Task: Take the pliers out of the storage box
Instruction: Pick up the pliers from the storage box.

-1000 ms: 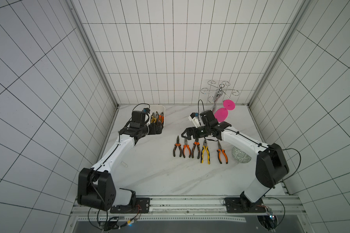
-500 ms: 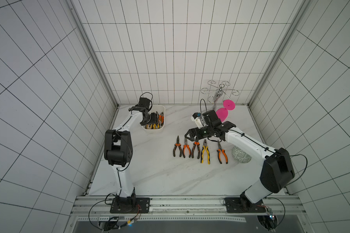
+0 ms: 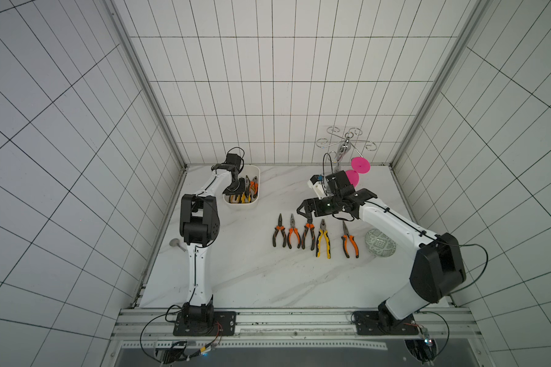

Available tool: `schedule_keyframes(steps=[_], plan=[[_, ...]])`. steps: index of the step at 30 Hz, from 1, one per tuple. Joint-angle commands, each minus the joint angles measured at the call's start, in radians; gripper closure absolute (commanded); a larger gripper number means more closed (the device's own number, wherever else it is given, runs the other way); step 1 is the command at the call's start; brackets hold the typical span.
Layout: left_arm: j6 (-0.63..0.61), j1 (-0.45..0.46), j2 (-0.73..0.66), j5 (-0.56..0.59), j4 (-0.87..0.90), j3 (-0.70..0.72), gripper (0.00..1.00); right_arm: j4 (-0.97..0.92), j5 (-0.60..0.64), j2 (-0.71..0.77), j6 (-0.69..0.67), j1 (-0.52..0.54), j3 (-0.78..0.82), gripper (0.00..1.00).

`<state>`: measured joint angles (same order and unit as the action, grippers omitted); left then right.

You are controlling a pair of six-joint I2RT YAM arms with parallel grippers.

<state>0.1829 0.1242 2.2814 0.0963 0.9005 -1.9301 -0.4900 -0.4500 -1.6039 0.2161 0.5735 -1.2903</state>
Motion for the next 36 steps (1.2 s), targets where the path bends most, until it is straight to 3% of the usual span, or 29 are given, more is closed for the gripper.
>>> schedule_keyframes(steps=[1, 7, 9, 13, 28, 36], plan=[[-0.014, 0.006, 0.036, 0.041, 0.026, -0.024, 0.75, -0.024, -0.027, 0.004, -0.012, -0.017, -0.028, 0.10], [-0.026, 0.012, 0.061, 0.039, 0.046, -0.013, 0.74, -0.026, -0.039, 0.009, -0.009, -0.023, -0.017, 0.10], [-0.029, 0.012, 0.058, 0.037, 0.046, -0.006, 0.87, -0.024, -0.040, 0.012, -0.005, -0.023, -0.012, 0.10], [-0.027, 0.012, 0.035, 0.030, 0.041, -0.003, 1.00, -0.024, -0.041, 0.020, 0.005, -0.023, -0.012, 0.11], [0.017, -0.017, -0.231, -0.173, -0.122, 0.120, 1.00, 0.012, -0.069, 0.041, 0.078, -0.022, -0.035, 0.12], [0.000, -0.023, -0.406, -0.245, -0.224, 0.295, 1.00, 0.076, -0.097, 0.055, 0.147, -0.016, -0.036, 0.13]])
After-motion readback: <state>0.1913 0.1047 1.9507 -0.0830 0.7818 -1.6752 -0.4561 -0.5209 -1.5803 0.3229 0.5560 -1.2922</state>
